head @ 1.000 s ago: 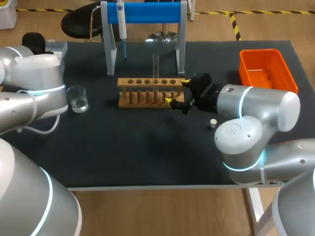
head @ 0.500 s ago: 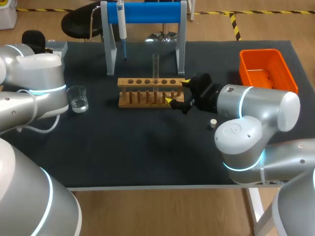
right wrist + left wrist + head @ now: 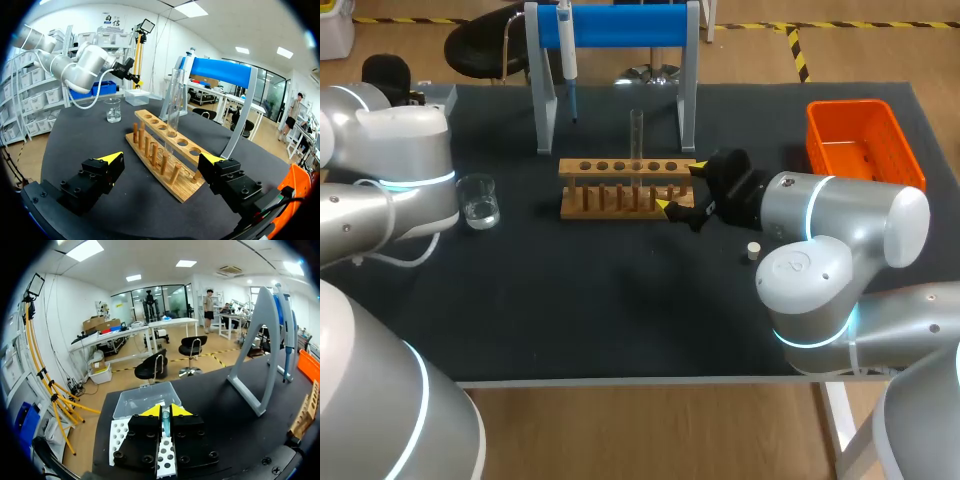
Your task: Invert the test tube, pick up the pipette, mount the tip to pipette, aspirate from beaker and dispense into the tube, eject the tip, return the pipette, and cap with the stopper.
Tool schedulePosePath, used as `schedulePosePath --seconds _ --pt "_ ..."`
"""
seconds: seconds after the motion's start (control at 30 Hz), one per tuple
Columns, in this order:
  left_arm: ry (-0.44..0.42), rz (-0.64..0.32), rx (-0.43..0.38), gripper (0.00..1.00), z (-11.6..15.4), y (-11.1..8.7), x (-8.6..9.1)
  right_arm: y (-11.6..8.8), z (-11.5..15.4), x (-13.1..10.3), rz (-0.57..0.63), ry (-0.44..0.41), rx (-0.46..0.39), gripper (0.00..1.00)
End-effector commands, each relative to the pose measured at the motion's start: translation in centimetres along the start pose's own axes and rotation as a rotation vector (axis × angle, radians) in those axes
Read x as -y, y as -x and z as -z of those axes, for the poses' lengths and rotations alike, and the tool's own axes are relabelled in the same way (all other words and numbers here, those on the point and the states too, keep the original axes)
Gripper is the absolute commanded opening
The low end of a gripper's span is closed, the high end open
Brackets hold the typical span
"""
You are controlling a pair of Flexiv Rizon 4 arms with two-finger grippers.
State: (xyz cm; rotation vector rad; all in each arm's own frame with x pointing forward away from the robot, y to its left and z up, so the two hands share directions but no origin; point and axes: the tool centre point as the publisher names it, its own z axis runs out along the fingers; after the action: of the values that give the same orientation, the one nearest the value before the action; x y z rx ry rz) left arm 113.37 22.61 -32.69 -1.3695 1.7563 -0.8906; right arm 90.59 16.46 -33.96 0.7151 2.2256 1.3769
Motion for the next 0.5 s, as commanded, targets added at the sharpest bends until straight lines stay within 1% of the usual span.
schedulePosePath --seconds 0.03,0.2,0.37,0.5 --pt "-0.007 -0.002 0.004 0.00 0.1 0.0 0.2 0.0 0.0 0.0 0.000 -0.001 -0.001 1.00" --pt "-0.020 -0.011 0.022 0.00 0.3 0.0 0.6 0.0 0.0 0.0 0.000 -0.001 -0.001 1.00" --pt "-0.060 -0.017 0.059 0.00 0.6 0.1 1.2 0.0 0.0 0.0 0.000 -0.001 -0.001 1.00" --pt "-0.091 -0.021 0.073 0.00 0.6 -0.1 1.7 0.0 0.0 0.0 0.000 -0.001 -0.001 1.00"
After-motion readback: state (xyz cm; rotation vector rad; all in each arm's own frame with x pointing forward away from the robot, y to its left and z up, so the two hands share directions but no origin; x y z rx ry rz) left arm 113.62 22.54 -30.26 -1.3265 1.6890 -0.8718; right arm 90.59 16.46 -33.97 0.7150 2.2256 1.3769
